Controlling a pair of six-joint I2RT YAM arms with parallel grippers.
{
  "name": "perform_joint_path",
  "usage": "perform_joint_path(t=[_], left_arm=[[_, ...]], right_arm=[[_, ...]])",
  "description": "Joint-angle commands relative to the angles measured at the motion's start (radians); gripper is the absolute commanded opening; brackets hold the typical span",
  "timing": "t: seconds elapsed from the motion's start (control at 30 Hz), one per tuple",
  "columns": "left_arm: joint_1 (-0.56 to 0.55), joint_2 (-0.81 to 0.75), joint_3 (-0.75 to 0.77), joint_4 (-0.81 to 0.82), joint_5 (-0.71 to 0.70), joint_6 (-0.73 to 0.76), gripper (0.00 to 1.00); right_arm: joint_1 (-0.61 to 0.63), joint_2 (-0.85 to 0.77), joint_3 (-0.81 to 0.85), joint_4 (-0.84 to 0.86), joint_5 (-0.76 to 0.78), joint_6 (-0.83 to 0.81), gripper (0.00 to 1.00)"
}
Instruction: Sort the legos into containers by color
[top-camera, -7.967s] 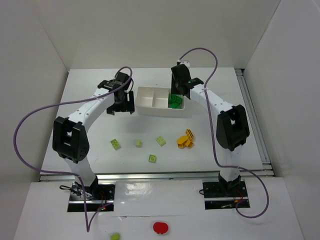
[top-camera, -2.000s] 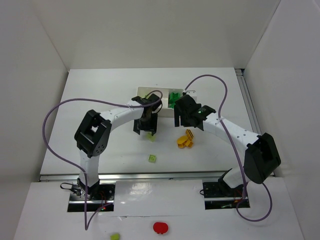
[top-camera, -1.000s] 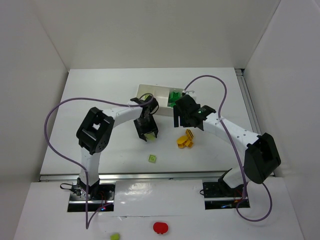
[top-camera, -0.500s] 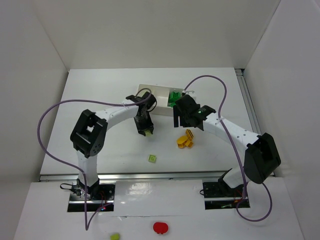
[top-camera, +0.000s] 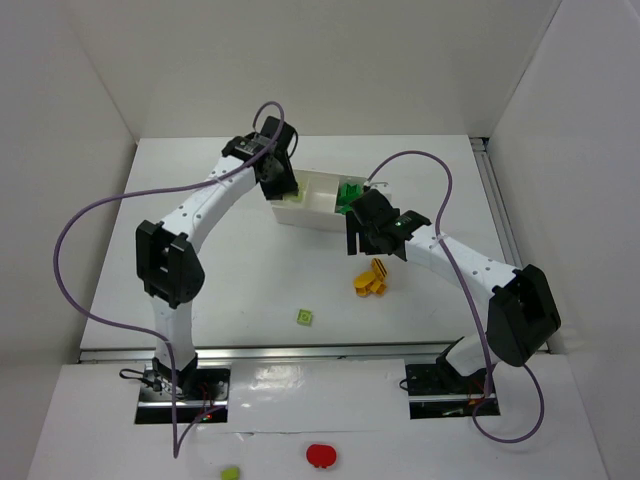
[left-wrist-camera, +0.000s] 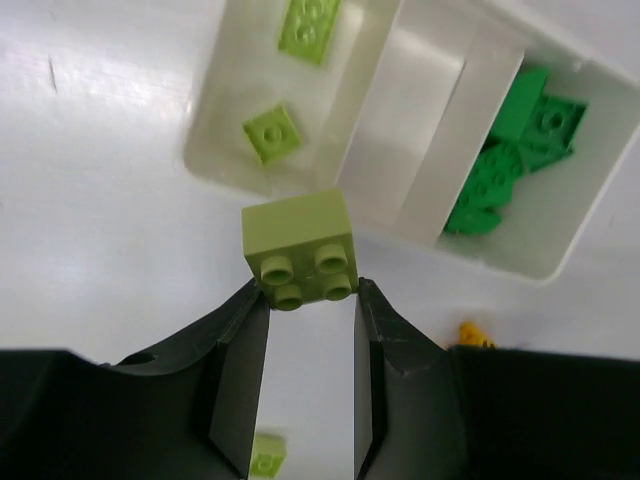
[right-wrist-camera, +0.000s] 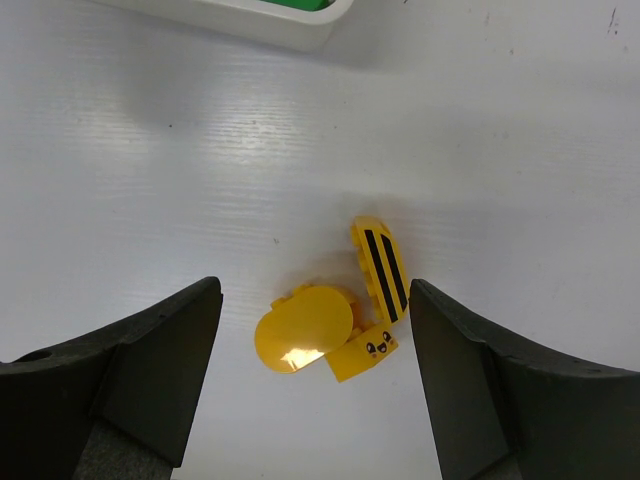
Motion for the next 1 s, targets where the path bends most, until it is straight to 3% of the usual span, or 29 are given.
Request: perform_joint_path(t=[0.0, 0.07, 0.1, 0.2, 0.23, 0.37, 0.5, 0.63, 0.83, 0.97], left_arm=[[0.033, 0.128, 0.145, -0.02, -0.013, 0.072, 0.14], [0.044, 0.182, 0.206, -0.011, -0.013, 0.083, 0.15], [0.056, 0.233, 0.256, -0.011, -0.013, 0.094, 0.23], [0.075, 0.29, 0.325, 0.009, 0.008, 0.117, 0.62], [0.075, 0.313, 0.336, 0.009, 0.008, 0.132, 0.84], [0.075, 0.273, 0.327, 0.032, 0.027, 0.19, 0.86], [0.006, 0.126, 0.122, 0.078, 0.013, 0.255, 0.77], [-0.098, -0.044, -0.151, 0.088, 0.033, 0.312, 0.77], [-0.293, -0.24, -0.536, 0.131, 0.117, 0.321, 0.91], [-0.385, -0.241, -0.645, 0.153, 0.154, 0.286, 0.94]], right_arm=[[-0.005, -0.02, 0.016, 0.0, 0.021, 0.002, 0.83], [-0.005, -0.02, 0.016, -0.009, 0.032, 0.002, 0.83], [-0.005, -0.02, 0.016, -0.009, 0.032, 0.002, 0.83], [-0.005, -0.03, 0.016, -0.018, 0.041, 0.011, 0.83], [-0.005, -0.03, 0.016, -0.027, 0.041, 0.011, 0.83], [-0.005, -0.039, 0.016, -0.038, 0.052, 0.011, 0.83], [-0.005, -0.027, 0.025, -0.038, 0.052, 0.011, 0.83], [-0.005, -0.014, 0.025, -0.028, 0.041, 0.011, 0.83], [-0.014, 0.006, 0.025, -0.008, 0.023, 0.001, 0.83], [-0.014, 0.015, 0.025, -0.012, 0.041, 0.011, 0.83]])
